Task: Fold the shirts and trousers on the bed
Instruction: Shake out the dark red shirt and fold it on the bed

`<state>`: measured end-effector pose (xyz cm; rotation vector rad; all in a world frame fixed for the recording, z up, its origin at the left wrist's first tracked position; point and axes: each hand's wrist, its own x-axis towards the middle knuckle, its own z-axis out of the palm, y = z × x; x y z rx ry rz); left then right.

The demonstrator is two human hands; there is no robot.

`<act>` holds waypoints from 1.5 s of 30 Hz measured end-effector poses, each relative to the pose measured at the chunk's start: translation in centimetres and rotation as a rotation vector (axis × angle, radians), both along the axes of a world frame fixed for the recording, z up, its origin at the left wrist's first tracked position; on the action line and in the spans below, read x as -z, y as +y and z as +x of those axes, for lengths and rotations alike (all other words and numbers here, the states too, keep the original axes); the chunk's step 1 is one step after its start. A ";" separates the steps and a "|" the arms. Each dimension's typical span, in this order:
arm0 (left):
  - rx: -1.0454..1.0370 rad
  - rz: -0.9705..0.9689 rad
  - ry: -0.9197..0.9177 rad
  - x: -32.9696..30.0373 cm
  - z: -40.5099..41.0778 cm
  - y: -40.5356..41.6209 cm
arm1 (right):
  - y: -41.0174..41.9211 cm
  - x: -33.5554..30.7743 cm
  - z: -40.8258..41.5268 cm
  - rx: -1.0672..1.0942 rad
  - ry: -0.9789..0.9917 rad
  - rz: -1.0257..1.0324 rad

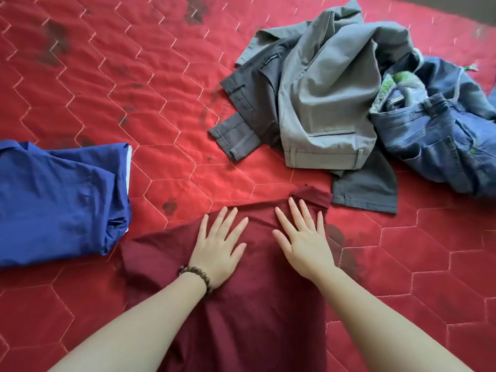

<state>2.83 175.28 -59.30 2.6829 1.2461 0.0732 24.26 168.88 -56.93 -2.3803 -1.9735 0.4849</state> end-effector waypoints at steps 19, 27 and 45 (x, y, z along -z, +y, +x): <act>-0.258 0.186 0.092 -3.4 2.1 8.7 | 3.9 -1.9 3.0 0.595 -0.025 0.230; 0.049 0.072 0.023 -1.9 2.7 -2.4 | -2.5 0.3 -4.4 0.033 -0.139 0.213; 0.041 -0.032 0.087 0.1 -6.0 -12.2 | -14.8 2.2 -11.8 0.076 -0.183 0.093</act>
